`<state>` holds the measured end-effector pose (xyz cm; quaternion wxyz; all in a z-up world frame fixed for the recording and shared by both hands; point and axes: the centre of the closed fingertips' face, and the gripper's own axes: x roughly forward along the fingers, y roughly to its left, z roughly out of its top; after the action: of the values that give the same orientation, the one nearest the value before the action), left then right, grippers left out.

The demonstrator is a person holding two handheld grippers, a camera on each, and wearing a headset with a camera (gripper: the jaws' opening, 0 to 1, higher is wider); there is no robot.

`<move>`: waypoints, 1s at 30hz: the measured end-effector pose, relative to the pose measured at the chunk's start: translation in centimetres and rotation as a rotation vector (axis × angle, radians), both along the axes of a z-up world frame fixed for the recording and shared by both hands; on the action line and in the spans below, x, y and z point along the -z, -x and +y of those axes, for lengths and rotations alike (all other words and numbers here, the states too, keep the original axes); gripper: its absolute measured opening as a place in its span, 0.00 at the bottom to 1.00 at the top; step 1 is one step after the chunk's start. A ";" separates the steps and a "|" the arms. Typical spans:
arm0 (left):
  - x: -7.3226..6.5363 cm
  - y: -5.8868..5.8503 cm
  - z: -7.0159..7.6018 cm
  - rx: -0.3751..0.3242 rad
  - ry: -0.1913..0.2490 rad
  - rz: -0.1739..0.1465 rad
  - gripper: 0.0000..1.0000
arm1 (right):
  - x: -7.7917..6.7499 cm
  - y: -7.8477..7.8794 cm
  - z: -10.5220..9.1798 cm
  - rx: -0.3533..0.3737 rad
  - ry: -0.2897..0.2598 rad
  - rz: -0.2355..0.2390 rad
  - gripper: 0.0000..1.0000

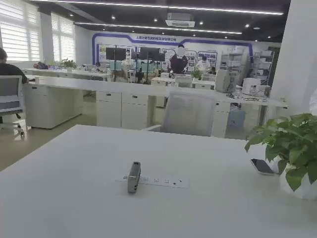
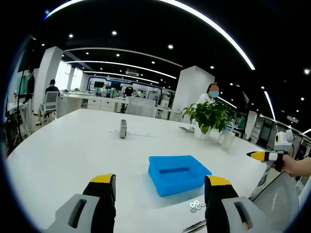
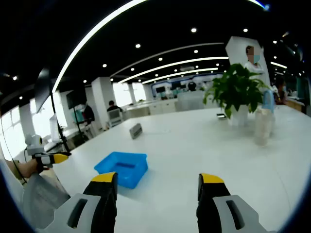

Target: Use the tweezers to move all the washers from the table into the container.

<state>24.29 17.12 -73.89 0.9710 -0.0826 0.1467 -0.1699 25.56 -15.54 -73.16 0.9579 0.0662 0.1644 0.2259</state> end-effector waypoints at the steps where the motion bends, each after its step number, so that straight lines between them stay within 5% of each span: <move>1: 0.0 0.0 0.0 -0.001 0.000 0.000 0.74 | 0.0 0.0 0.0 -0.001 0.001 0.000 0.64; 30: 0.2 0.1 0.0 0.001 -0.009 0.004 0.73 | 0.1 0.1 0.1 -0.005 0.012 0.003 0.64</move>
<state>24.22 17.11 -74.05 0.9709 -0.0786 0.1493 -0.1697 25.45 -15.48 -73.26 0.9574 0.0603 0.1676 0.2271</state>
